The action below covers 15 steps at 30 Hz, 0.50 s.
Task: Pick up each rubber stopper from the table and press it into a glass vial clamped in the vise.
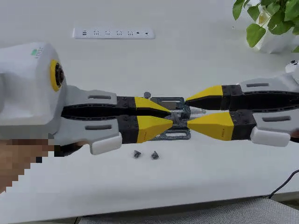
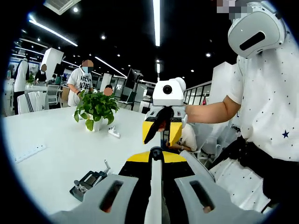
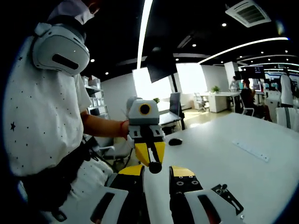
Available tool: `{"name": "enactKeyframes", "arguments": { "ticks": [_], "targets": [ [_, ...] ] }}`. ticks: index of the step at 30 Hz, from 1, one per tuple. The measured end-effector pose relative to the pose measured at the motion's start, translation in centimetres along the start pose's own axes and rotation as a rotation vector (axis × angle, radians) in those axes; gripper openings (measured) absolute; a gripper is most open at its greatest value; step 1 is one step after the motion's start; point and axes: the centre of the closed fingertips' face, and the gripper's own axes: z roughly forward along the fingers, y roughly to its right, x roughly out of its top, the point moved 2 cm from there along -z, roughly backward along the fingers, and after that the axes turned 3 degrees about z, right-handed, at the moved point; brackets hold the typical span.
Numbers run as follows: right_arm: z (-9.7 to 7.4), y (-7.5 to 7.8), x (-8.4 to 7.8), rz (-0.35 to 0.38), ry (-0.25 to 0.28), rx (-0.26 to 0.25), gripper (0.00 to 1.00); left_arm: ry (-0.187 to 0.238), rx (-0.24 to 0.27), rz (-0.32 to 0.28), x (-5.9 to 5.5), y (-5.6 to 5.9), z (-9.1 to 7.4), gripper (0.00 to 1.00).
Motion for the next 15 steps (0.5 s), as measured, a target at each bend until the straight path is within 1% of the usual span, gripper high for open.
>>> {"name": "enactKeyframes", "arguments": {
  "ticks": [1,3,5,8,13,15],
  "targets": [
    [0.1,-0.2,-0.13,0.004,-0.009,0.015,0.17,0.0,-0.004,0.012,0.14,0.04,-0.03,0.03],
    [0.22,-0.3,-0.14,-0.01,-0.013,0.019,0.16,0.002,-0.011,0.021,0.43,0.22,-0.01,0.03],
    [0.32,-0.46,-0.07,-0.003,-0.009,0.029,0.16,0.002,-0.013,0.031,0.53,0.21,-0.06,0.03],
    [0.43,-0.68,0.09,0.0,0.001,0.041,0.15,-0.005,-0.016,0.041,0.45,0.15,-0.21,0.03],
    [0.44,-0.84,0.4,0.008,0.027,0.05,0.14,-0.004,-0.026,0.043,0.55,0.42,-0.21,0.03],
    [0.49,-0.96,0.41,0.009,0.028,0.054,0.13,-0.002,-0.032,0.044,0.58,0.5,-0.18,0.03]
  ]
}}
